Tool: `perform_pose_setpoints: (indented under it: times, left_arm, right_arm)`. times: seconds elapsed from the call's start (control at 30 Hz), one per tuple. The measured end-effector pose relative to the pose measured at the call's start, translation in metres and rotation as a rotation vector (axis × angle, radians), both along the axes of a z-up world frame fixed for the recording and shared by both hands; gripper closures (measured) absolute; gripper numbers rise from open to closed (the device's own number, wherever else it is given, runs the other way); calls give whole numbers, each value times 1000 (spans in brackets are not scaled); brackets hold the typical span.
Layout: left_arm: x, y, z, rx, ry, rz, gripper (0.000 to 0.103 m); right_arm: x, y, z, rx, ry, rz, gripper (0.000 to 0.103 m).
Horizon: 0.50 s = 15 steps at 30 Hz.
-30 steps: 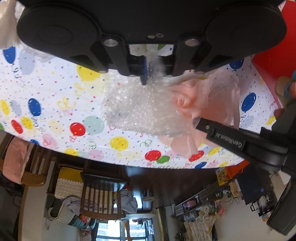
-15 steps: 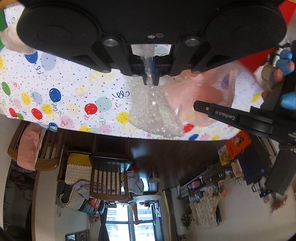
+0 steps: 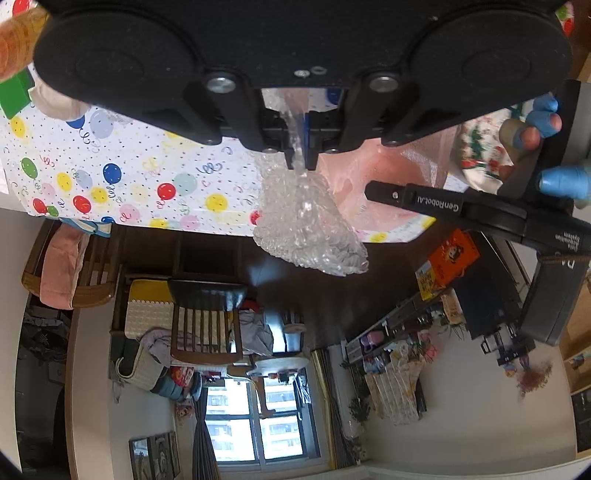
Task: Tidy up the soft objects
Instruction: 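Grasp the pink bath puff with the left tool while the right tool grasps the bubble wrap, then carry the puff into the red box with the left tool while the right tool places the bubble wrap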
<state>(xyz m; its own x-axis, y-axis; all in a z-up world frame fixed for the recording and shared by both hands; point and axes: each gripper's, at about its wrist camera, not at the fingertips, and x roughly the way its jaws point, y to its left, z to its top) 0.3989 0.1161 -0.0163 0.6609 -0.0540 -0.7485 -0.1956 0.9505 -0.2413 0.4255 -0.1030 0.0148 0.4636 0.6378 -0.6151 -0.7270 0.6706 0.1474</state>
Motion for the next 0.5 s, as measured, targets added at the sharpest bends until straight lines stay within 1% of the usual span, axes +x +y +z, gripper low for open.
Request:
perform_pose_setpoints:
  times: [0.23, 0.5]
  left_arm:
    - [-43, 19, 26, 8, -29, -25, 91]
    - [-93, 51, 41, 22, -37, -31, 91]
  right_arm:
    - [-34, 11, 18, 41, 12, 6, 100]
    - [-71, 42, 25, 57, 19, 41, 100]
